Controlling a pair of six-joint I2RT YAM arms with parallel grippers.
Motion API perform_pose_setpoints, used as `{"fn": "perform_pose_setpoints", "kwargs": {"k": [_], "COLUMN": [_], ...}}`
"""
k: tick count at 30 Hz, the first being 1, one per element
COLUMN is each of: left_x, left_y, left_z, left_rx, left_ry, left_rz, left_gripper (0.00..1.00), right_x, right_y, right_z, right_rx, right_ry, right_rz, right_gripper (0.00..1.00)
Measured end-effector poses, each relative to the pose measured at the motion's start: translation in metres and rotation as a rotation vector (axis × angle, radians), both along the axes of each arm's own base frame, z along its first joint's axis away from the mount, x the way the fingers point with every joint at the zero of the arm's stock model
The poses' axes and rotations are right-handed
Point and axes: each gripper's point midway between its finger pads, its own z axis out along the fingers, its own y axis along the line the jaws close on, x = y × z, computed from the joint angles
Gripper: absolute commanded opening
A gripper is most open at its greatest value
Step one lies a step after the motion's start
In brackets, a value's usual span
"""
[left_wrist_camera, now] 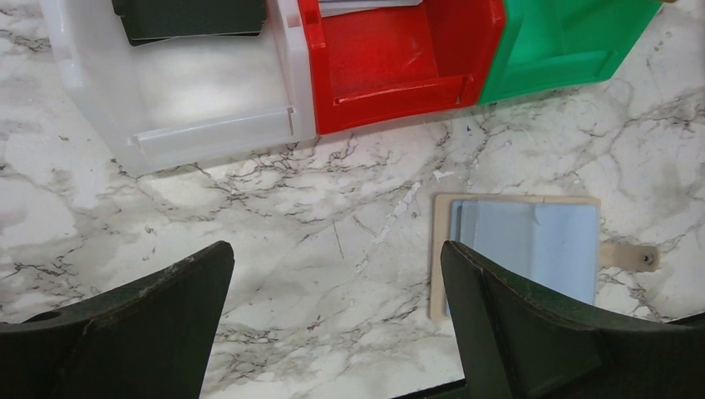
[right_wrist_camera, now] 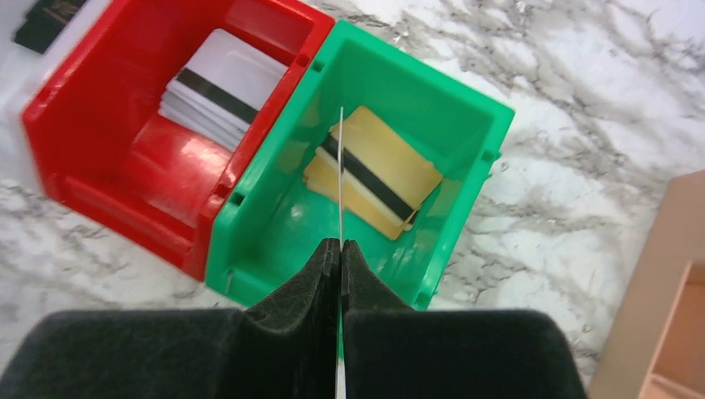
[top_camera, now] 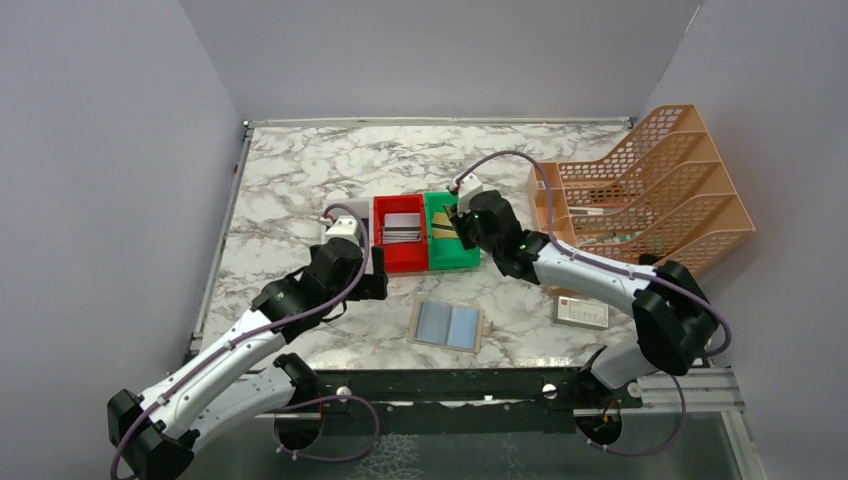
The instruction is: Take the credit cards out of the card holder
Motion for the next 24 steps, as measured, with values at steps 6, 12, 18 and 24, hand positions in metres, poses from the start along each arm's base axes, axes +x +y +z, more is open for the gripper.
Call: {"fn": "perform_pose_setpoints", "kwargs": {"k": [6, 12, 18, 24], "left_x": [-0.001, -0.001, 0.000, 0.000], "left_y": [0.002, 0.002, 0.002, 0.002], "left_z": [0.013, 0.014, 0.009, 0.007], "left_rx": [-0.036, -0.038, -0.024, -0.017], "left_ry": [-0.043, -0.047, -0.032, -0.027], "left_rz": [0.007, 0.008, 0.008, 0.009], "left_gripper": [0.99, 0.99, 0.99, 0.99], "right_x": [0.029, 0.045, 0.057, 0.065], "right_y": [-0.005, -0.012, -0.010, -0.009], "right_z": [-0.018, -0.038, -0.055, -0.067], "right_rx": [-0.196, -0.358, -0.472, -0.537], "right_ry": [-0.069, -0.106, -0.140, -0.164], "right_rz": [-0.013, -0.002, 0.050, 0.074], "right_gripper": [0.06, 0.06, 0.07, 0.10]}}
